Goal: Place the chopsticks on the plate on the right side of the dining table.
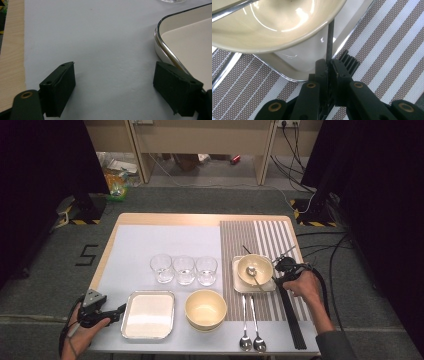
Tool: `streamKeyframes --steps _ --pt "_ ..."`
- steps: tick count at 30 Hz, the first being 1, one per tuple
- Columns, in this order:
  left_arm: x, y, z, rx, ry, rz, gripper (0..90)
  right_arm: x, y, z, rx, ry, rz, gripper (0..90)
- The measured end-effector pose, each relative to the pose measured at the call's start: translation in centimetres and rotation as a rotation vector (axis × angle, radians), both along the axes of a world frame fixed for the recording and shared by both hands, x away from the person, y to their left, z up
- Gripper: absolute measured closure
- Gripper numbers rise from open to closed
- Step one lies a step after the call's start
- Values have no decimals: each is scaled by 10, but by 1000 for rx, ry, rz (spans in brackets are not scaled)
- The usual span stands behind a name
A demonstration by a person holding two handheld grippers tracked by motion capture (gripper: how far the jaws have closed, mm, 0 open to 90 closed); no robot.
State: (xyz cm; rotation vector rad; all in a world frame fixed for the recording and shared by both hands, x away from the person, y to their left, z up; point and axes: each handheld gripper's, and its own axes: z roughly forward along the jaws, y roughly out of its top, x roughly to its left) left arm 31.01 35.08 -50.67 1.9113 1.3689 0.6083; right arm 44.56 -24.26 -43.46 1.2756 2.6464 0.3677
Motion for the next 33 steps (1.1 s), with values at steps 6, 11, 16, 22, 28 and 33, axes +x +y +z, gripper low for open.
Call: streamKeyframes --steps 6,11,16,22,28,33 --pt "0 0 1 3 9 -6 171 0 -2 2 9 -8 -5 792" --pt "0 0 1 5 9 -6 171 -9 -6 9 36 -42 -14 748" --pt "0 0 1 6 9 -6 170 -22 -14 16 79 -70 -34 711" --pt "0 0 1 6 8 -5 170 -33 -25 15 131 -92 -55 675" --pt "0 0 1 5 8 -5 170 -42 -32 14 157 -101 -70 650" --pt "0 0 1 3 10 -4 169 -47 -38 15 179 -113 -90 623"
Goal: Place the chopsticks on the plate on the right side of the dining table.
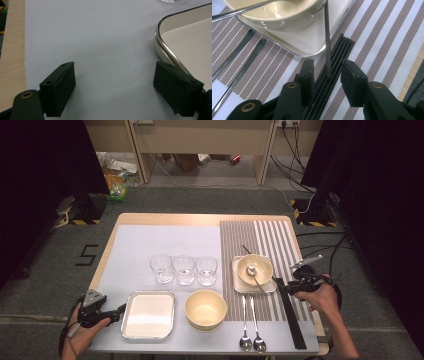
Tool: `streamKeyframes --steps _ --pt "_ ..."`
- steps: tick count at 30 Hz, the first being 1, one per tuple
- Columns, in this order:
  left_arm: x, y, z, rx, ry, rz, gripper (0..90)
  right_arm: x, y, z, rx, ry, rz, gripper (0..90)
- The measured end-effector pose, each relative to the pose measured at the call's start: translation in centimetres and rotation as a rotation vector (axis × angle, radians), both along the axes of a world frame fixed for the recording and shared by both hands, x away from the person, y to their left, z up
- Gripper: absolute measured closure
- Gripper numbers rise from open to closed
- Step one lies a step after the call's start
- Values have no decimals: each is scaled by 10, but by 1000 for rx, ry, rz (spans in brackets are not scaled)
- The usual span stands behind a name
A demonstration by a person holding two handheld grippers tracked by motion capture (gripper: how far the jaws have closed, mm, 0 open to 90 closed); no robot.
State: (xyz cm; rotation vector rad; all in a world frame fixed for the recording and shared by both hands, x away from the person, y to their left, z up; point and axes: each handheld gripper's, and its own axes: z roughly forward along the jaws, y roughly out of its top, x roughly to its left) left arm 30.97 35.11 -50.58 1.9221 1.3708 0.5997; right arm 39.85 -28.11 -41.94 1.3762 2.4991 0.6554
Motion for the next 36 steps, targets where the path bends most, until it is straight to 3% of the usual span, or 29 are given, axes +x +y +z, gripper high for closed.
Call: streamKeyframes --steps 19,36 --pt "0 0 0 3 -3 1 169 -25 -21 -4 47 -7 -55 526" --pt "0 0 -1 -2 -10 5 167 -46 -30 -9 60 0 -51 512"
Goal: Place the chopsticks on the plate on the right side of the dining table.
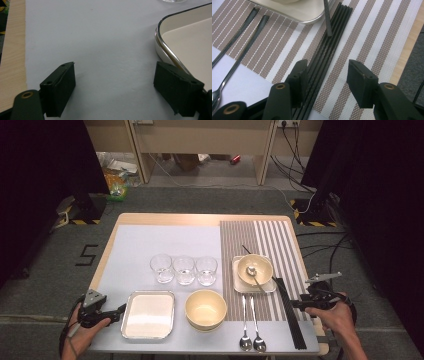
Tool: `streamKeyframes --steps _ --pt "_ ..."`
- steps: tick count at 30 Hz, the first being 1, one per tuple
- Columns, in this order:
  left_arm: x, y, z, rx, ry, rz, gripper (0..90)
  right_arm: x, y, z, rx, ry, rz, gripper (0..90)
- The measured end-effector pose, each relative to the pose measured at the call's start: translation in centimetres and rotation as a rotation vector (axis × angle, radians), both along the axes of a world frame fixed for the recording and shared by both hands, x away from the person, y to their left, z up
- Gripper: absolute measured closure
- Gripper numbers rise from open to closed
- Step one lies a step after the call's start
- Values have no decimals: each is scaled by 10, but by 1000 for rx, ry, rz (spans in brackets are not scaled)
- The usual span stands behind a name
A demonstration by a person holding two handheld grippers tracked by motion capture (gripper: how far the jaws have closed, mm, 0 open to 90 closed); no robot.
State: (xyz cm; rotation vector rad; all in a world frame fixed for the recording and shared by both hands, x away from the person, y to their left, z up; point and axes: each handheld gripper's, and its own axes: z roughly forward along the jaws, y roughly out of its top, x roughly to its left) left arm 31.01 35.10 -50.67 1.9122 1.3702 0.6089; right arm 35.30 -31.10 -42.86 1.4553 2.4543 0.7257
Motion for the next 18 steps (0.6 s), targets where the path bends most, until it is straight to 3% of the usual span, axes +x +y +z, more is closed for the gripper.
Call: streamKeyframes --steps 18 --pt "0 0 0 1 1 0 167 -9 -7 -10 10 16 -14 512"
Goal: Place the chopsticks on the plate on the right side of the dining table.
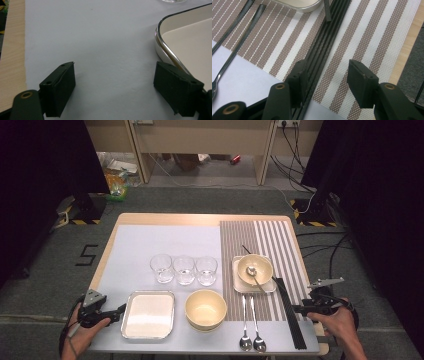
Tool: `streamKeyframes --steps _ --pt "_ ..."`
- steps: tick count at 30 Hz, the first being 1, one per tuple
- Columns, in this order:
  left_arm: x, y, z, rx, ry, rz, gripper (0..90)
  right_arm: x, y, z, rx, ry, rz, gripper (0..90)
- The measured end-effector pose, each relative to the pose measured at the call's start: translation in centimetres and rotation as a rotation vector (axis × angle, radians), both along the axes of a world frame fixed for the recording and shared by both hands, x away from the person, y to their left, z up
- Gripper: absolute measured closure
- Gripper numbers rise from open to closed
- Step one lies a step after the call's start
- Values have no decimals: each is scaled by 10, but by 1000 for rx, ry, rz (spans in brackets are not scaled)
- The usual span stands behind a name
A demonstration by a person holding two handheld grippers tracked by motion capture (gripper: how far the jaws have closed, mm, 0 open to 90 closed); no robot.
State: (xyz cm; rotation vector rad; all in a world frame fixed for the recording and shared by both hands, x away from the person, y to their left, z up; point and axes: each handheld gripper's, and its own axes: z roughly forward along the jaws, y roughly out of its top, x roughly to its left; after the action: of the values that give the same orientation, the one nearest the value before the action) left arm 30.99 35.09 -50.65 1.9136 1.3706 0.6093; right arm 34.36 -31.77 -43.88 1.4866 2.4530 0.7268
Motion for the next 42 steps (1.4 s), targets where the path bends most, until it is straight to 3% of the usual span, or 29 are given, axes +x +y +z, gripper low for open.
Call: streamKeyframes --steps 32,42 --pt "0 0 0 0 -1 0 167 -16 -11 -9 1 14 -8 511" --pt "0 0 0 0 0 1 165 -22 -8 -13 -12 38 3 518"
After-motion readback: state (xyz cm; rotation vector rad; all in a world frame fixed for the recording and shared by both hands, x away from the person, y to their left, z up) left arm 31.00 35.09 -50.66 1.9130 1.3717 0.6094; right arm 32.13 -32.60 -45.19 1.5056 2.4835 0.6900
